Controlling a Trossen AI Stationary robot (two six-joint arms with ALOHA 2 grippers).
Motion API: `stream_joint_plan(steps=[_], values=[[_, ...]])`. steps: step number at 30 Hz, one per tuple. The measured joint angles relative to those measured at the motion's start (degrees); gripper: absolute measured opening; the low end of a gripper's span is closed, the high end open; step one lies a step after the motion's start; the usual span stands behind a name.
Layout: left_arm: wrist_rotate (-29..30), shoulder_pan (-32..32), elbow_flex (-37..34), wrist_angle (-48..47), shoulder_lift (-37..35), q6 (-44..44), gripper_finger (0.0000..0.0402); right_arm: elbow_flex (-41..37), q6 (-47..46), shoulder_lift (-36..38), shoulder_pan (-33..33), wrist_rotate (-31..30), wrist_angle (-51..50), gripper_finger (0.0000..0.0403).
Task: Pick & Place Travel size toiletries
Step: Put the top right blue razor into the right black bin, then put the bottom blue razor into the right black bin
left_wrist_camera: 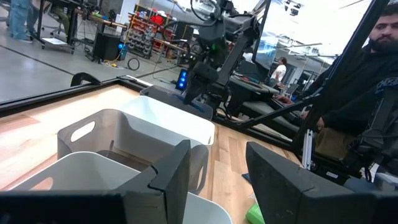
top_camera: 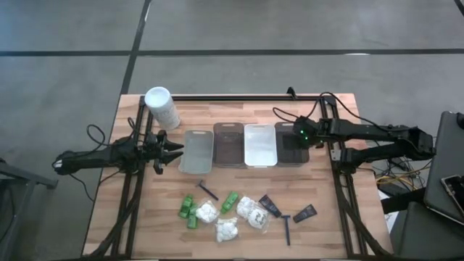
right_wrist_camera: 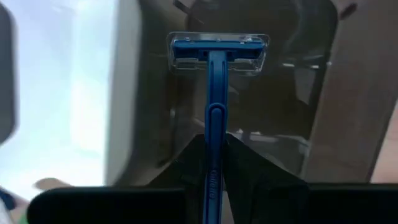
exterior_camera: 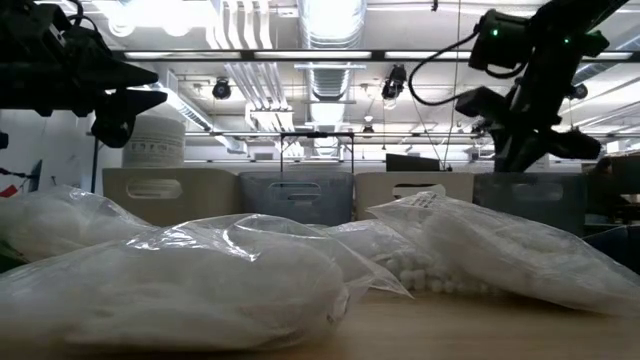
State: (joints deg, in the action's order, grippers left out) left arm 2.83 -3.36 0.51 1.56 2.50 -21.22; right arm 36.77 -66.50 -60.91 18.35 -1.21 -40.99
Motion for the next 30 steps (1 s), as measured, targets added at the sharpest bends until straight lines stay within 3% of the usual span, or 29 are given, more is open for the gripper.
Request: stream_joint_plan(steps=[7, 15, 23, 30], values=[[0.00, -0.02, -0.01, 0.00, 0.00, 0.00, 0.0161, -1.54, 0.53, -3.20, 0.09, -0.05, 1.21, 0.0037], [-0.01, -0.01, -0.01, -0.02, 0.00, 0.01, 0.0161, -1.59, 0.79, -8.24, 0.04, -2.83, 1.51, 0.0073], [-0.02, -0.01, 0.00, -0.02, 0.00, -0.01, 0.0161, -1.12, 0.61, -10.86, -0.02, -3.48, 2.21, 0.0130], [-0.02, -0.02, 0.00, -0.02, 0.00, 0.01, 0.0161, 3.41, 2.06, -7.79, -1.91, -5.23, 2.13, 0.0193]])
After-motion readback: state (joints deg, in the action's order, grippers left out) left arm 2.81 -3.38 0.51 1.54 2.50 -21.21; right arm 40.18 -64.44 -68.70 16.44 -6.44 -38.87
